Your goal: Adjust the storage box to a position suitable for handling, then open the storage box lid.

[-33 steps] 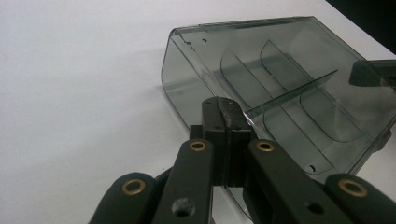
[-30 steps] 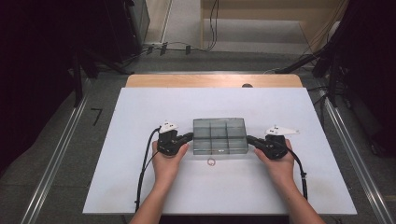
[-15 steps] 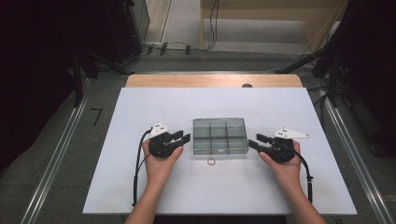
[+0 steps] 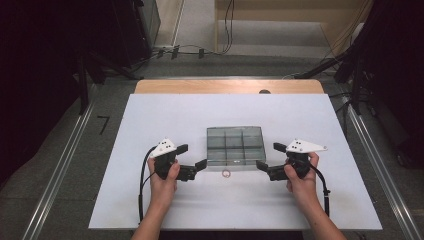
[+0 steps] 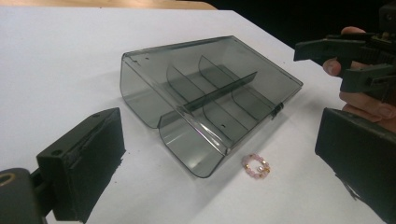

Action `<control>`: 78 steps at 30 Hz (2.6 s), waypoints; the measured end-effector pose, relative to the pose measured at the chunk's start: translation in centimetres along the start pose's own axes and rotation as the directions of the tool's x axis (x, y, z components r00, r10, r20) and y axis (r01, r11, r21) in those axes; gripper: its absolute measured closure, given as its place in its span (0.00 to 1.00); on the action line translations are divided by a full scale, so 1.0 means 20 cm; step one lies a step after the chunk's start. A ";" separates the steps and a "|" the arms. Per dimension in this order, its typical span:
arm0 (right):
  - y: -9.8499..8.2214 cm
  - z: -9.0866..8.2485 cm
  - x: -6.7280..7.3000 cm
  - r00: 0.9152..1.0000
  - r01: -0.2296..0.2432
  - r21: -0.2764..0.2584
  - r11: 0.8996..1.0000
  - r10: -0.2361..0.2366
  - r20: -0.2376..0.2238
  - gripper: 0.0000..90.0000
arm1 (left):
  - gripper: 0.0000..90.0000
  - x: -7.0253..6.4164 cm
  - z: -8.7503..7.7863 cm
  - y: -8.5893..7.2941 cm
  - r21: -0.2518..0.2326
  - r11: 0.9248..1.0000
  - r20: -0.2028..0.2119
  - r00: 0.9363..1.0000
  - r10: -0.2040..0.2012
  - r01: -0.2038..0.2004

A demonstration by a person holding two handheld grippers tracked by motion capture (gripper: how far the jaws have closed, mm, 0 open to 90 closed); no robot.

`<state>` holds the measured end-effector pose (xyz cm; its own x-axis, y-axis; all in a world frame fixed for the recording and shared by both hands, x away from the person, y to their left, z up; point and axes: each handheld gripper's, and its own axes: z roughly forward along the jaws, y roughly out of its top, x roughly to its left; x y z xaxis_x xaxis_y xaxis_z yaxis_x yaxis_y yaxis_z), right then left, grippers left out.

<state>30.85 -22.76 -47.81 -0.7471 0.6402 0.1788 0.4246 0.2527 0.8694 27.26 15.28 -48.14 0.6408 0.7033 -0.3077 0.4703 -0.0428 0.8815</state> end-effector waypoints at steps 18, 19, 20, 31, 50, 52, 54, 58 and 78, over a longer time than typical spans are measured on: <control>0.03 0.10 0.18 0.991 0.082 0.014 0.997 -0.080 -0.107 0.00 | 0.00 -0.05 -0.04 -0.06 0.020 0.998 0.023 0.998 0.059 -0.060; 0.03 0.10 0.19 0.991 0.079 0.018 0.997 -0.076 -0.111 0.00 | 0.00 -0.05 -0.04 -0.07 0.018 0.998 0.027 0.998 0.059 -0.059; 0.03 0.10 0.19 0.990 0.084 0.019 0.996 -0.081 -0.119 0.00 | 0.00 -0.05 -0.05 -0.07 0.018 0.998 0.027 0.998 0.055 -0.055; 0.05 0.11 0.24 0.988 0.092 0.026 0.995 -0.088 -0.125 0.14 | 0.00 -0.05 -0.05 -0.08 0.020 0.998 0.025 0.998 0.059 -0.060; -0.04 0.21 0.29 0.977 0.167 0.168 0.972 -0.140 -0.159 0.97 | 0.00 -0.06 -0.02 -0.08 0.034 0.997 0.038 0.997 0.065 -0.067; -0.05 0.22 0.28 0.981 0.151 0.182 0.972 -0.125 -0.147 0.97 | 0.00 -0.06 -0.01 -0.08 0.034 0.997 0.037 0.997 0.062 -0.063; -0.06 0.23 0.28 0.983 0.155 0.196 0.968 -0.131 -0.129 0.97 | 0.00 -0.06 -0.01 -0.08 0.039 0.997 0.039 0.997 0.065 -0.066; -0.07 0.24 0.27 0.989 0.135 0.216 0.967 -0.118 -0.090 0.97 | 0.00 -0.06 0.00 -0.09 0.046 0.997 0.041 0.997 0.066 -0.068; -0.06 0.27 0.26 0.994 0.111 0.192 0.975 -0.110 -0.014 0.98 | 0.00 -0.06 0.05 -0.10 0.055 0.997 0.050 0.998 0.041 -0.044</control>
<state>29.25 -15.78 -50.40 -0.7961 0.5987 0.0882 0.4295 0.4563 0.7793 26.09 13.70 -49.95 0.6891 0.6647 -0.2886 0.4746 -0.1130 0.8729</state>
